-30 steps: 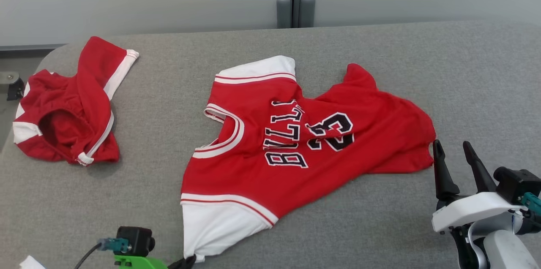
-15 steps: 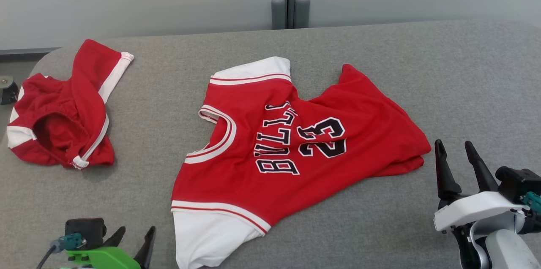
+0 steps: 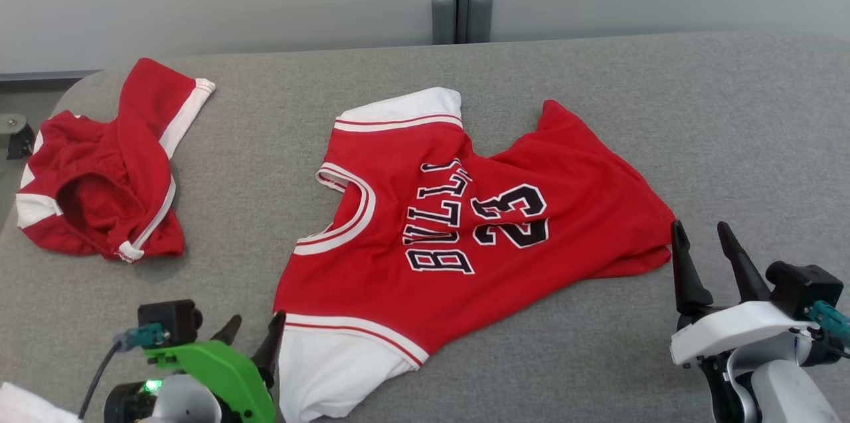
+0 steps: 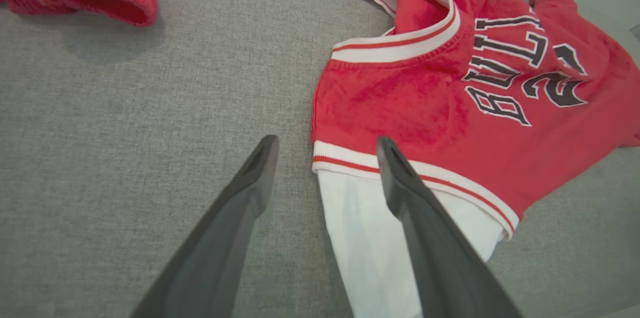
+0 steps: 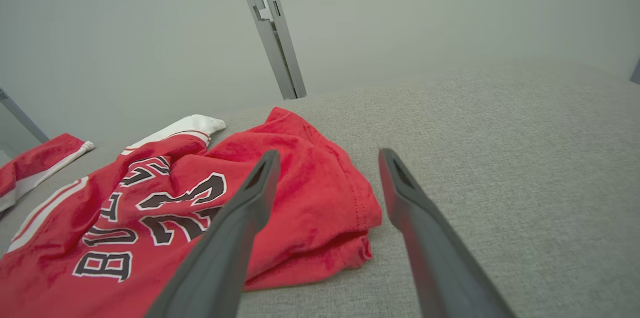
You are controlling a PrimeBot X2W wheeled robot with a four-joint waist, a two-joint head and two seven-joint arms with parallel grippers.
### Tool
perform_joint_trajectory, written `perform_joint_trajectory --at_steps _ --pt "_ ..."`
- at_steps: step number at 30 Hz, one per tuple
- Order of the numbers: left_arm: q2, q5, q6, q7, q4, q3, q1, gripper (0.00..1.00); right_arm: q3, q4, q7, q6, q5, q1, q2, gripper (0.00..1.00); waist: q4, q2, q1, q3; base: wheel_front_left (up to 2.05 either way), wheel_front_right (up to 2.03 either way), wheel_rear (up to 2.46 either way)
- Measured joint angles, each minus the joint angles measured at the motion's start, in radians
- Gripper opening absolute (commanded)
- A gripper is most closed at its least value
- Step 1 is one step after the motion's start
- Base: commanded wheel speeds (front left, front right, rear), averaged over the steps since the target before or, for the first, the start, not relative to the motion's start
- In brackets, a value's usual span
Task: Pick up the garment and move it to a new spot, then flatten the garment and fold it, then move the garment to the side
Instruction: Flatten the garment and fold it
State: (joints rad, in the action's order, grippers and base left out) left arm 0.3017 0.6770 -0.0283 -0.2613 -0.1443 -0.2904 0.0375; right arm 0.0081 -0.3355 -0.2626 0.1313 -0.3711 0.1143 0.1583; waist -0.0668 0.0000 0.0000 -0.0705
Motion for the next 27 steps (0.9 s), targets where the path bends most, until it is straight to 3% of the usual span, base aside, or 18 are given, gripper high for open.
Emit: perform_joint_trajectory --at_steps 8,9,10,11,15,26,27 --pt "-0.025 -0.051 0.062 -0.047 -0.335 -0.086 0.204 1.0 0.031 -0.013 0.0 0.0 -0.005 0.02 0.005 1.0 0.011 0.0 0.0 -0.003 0.0 0.0 0.0" --pt "-0.031 -0.057 0.069 -0.047 -0.372 -0.095 0.221 0.94 0.033 -0.014 0.0 0.0 -0.006 0.022 0.006 1.0 0.016 0.0 0.0 -0.002 0.0 0.0 0.0" --pt "-0.038 -0.056 0.076 -0.047 -0.396 -0.1 0.233 0.41 0.032 -0.015 0.0 0.0 -0.006 0.024 0.008 1.0 0.019 0.0 0.0 -0.001 0.0 0.0 0.0" --pt "-0.048 -0.053 0.086 -0.047 -0.423 -0.105 0.249 0.0 0.032 -0.015 0.0 0.0 -0.007 0.025 0.012 1.0 0.024 0.0 0.0 0.0 0.0 0.0 0.0" --pt "-0.06 -0.063 0.095 -0.016 -0.506 -0.113 0.301 0.0 0.03 -0.018 0.0 0.0 -0.009 0.025 0.016 1.0 0.039 0.0 0.0 0.004 0.0 0.0 0.0" --pt "-0.053 -0.164 0.046 0.21 -0.674 -0.126 0.456 0.0 0.032 -0.016 0.0 0.0 -0.012 0.025 0.02 1.0 0.056 0.0 0.0 -0.007 0.0 0.0 0.0" --pt "-0.057 -0.165 0.046 0.221 -0.697 -0.126 0.465 0.16 0.034 -0.017 0.0 0.0 -0.012 0.025 0.02 1.0 0.057 0.0 0.0 -0.007 0.0 0.0 0.0"
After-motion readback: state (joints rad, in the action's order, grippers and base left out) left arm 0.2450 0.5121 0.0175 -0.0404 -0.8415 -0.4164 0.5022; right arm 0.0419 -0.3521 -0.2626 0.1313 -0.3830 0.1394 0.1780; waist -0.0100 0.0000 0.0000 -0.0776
